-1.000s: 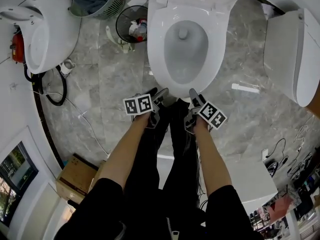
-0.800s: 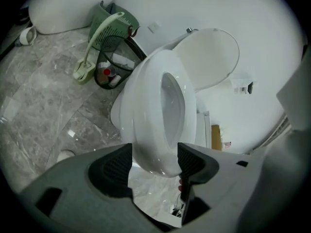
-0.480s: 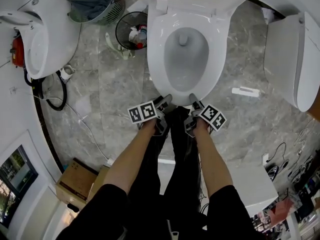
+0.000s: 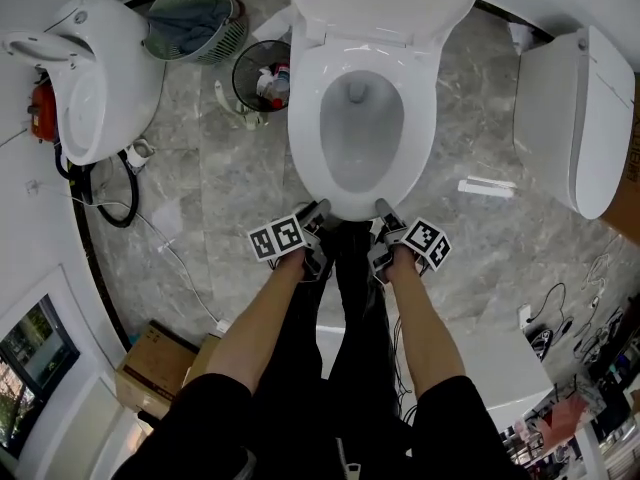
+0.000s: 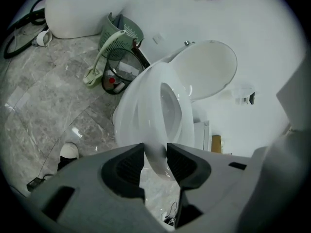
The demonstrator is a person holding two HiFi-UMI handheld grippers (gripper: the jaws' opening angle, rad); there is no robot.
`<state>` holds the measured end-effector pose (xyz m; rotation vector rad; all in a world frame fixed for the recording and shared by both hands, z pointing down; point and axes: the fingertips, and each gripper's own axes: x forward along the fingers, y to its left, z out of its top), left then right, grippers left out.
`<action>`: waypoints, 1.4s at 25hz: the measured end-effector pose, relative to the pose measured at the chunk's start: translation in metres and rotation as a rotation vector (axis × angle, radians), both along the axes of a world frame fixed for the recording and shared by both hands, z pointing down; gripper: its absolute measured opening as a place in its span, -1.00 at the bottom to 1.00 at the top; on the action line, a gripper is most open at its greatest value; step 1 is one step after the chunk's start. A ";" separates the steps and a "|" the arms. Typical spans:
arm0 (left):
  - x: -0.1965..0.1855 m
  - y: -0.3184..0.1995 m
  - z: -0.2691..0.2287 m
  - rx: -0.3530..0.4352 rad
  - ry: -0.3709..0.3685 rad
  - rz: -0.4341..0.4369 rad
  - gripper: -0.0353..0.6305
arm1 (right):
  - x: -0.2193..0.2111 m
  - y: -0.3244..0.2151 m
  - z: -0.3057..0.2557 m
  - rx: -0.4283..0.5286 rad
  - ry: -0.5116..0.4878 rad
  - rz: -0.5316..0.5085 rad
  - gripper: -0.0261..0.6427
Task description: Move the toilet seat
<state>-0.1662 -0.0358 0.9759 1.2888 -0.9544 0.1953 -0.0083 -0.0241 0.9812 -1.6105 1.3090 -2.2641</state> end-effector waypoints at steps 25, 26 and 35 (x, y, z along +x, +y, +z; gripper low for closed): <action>0.017 -0.132 -0.240 0.270 0.046 -0.190 -0.33 | 0.025 -0.125 -0.238 0.259 -0.221 0.059 -0.48; 0.018 -0.140 -0.248 0.295 0.043 -0.171 -0.32 | 0.025 -0.132 -0.247 0.293 -0.226 0.051 -0.47; 0.030 -0.203 -0.301 0.497 0.018 0.027 -0.23 | 0.018 -0.201 -0.317 0.572 -0.142 -0.177 -0.11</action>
